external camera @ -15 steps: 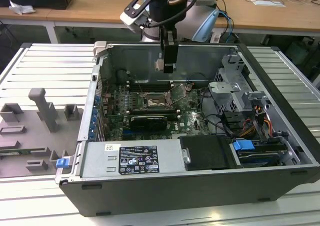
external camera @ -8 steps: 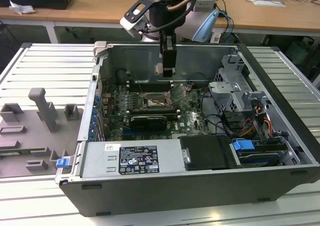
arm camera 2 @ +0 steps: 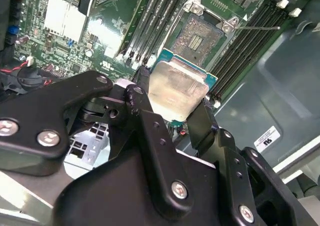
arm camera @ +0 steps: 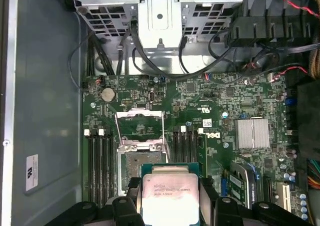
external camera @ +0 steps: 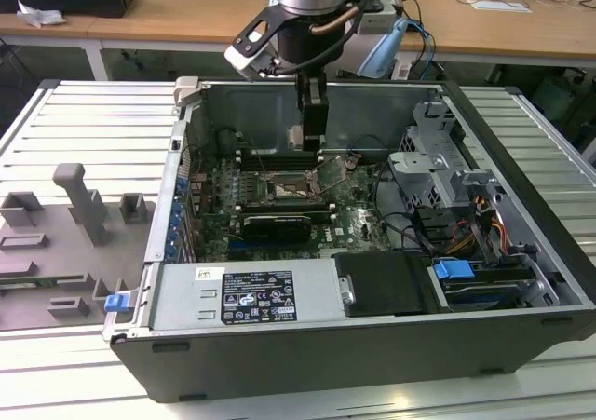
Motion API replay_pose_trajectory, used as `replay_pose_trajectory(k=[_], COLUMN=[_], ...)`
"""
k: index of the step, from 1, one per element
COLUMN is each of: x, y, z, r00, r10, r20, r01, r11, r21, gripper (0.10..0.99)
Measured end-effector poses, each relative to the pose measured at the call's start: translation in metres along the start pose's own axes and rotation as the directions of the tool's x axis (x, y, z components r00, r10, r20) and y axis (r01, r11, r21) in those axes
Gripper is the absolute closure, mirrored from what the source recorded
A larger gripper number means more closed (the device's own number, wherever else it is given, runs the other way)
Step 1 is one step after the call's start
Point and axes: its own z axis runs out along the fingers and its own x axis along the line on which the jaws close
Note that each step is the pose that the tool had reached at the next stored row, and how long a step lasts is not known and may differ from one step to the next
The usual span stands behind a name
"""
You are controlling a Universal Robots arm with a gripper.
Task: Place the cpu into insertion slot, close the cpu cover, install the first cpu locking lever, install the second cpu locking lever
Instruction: 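Place the cpu into insertion slot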
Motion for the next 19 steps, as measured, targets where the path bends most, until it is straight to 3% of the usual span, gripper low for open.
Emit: replay_pose_trajectory(k=[6, 12, 19], x=[0.0069, 0.007, 0.0068], y=[-0.001, -0.0031, -0.0061], z=[0.0129, 0.0306, 0.0417], r00=[1.0, 1.0, 0.9999], r10=[0.0, -0.001, -0.01], r20=[0.0, -0.0001, -0.0024], r01=[0.0, 0.001, 0.01], r11=[1.0, 1.0, 0.9999], r21=[0.002, 0.002, 0.002], gripper=[0.545, 0.545, 0.545])
